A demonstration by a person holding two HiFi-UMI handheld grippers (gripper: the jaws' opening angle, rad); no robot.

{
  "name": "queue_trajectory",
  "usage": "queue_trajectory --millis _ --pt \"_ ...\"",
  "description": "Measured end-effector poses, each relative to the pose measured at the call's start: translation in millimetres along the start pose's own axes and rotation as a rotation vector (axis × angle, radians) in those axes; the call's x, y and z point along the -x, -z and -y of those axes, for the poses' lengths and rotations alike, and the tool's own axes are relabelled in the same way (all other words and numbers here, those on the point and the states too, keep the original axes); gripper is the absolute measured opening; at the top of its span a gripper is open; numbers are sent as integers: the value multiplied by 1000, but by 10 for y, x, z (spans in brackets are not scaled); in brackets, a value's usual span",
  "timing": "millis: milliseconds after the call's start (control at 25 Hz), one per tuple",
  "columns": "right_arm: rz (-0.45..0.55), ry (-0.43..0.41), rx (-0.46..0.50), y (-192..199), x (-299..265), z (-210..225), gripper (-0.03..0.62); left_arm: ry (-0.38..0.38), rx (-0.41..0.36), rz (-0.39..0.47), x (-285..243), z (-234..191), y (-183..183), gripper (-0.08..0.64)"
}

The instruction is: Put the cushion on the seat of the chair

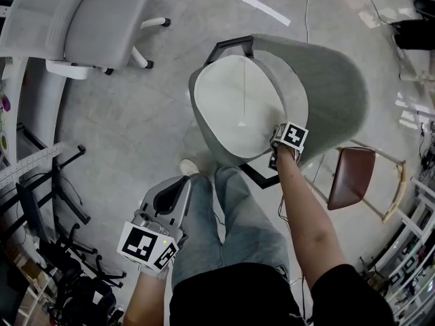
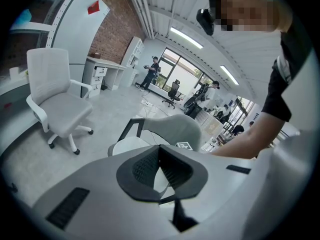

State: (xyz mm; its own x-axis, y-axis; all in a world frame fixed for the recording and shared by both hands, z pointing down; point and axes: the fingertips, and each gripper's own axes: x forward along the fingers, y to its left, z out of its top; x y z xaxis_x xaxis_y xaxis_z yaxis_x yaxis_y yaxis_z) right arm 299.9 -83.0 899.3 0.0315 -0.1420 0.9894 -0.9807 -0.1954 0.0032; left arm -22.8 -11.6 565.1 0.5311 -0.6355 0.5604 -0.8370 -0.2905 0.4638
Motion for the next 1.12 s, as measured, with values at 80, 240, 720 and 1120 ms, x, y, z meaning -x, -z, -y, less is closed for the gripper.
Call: queue_trajectory --millis 80,240,720,1120 --pt "5 4 16 16 43 -38 255 -4 -4 10 50 -4 -21 11" --pt "11 -13 40 71 140 -135 255 -14 -13 36 166 -35 -66 11" --pt "119 -101 143 -10 896 -685 8 -29 -42 136 560 -69 -239 11" --pt "371 -353 361 -178 2125 -1746 8 -39 -74 213 915 -115 -515 11"
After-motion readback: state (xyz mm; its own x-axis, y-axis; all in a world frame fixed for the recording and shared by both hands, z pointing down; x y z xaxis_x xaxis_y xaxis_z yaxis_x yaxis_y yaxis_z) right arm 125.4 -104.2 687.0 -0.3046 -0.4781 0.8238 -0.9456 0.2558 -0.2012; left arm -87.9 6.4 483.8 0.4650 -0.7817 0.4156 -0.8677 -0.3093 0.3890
